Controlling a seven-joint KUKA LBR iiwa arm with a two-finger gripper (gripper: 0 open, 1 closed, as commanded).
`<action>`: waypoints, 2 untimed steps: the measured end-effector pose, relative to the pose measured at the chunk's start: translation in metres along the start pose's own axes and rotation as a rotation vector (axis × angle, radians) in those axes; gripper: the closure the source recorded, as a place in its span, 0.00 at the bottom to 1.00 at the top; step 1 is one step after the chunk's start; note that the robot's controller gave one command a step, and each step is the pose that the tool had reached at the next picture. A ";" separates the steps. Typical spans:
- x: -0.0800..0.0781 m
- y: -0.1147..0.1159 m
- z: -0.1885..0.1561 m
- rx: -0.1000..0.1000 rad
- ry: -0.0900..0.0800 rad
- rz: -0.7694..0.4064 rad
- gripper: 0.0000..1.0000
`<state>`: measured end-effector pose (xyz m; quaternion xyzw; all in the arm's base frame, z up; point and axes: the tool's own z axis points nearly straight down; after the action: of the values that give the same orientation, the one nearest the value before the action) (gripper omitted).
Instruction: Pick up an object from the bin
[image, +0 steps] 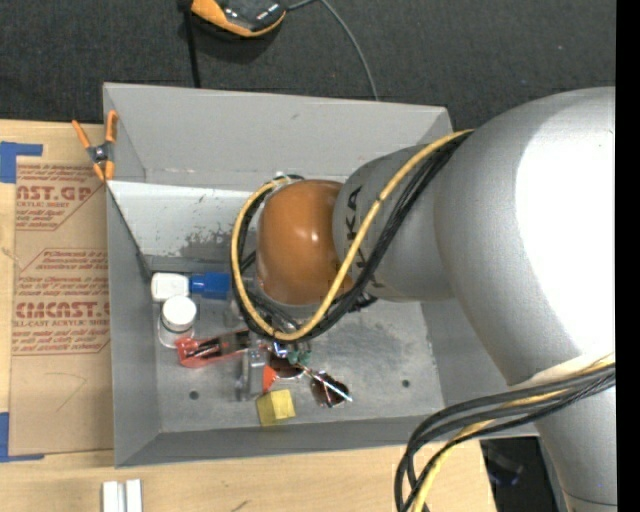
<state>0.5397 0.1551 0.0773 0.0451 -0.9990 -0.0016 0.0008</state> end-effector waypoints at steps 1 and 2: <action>0.004 -0.006 0.014 -0.001 -0.001 -0.009 0.00; 0.000 0.001 0.001 -0.002 -0.001 0.000 1.00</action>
Offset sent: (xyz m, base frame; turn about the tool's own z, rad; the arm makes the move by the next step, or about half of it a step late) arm 0.0000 0.0000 0.0000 0.0000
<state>0.5396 0.1560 0.0768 0.0453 -0.9990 -0.0025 0.0005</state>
